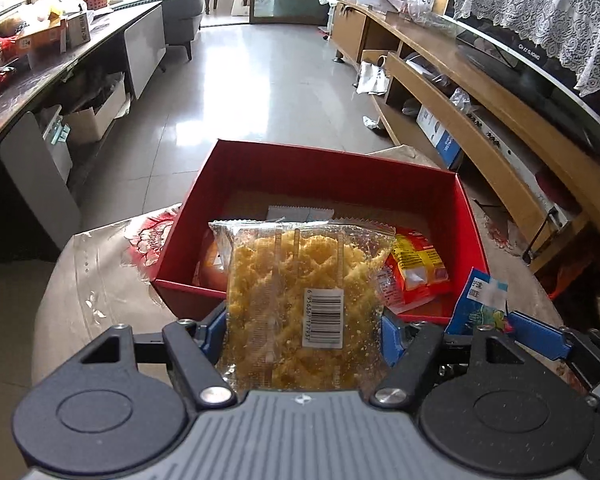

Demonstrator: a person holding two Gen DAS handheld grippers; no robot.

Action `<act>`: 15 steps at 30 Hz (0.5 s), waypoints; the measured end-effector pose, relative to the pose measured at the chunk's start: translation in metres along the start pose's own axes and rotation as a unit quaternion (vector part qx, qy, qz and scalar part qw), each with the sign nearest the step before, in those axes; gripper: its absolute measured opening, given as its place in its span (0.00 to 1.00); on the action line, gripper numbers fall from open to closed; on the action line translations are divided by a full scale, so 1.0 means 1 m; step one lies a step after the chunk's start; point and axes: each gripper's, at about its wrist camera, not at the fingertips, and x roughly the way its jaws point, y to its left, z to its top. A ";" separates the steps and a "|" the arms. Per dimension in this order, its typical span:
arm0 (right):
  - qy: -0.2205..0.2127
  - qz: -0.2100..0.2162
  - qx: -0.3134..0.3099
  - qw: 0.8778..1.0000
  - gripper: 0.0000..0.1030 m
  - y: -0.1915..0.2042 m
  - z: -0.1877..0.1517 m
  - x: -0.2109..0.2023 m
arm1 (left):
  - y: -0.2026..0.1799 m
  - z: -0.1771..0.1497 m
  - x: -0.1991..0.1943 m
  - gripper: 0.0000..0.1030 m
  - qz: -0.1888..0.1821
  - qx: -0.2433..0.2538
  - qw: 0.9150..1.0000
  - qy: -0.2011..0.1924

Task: Organize snacks
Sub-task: 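Lower the yellow bag with the left gripper while the right lowers the blue packet into the box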

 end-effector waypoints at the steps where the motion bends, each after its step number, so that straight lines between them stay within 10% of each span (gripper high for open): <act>1: 0.001 -0.001 0.001 1.000 0.73 0.000 0.000 0.000 | -0.001 0.001 0.001 0.66 -0.001 -0.001 1.000 0.001; 15: -0.004 -0.023 0.020 1.000 0.73 -0.018 0.014 0.008 | 0.003 0.020 0.011 0.66 0.010 -0.013 1.000 -0.010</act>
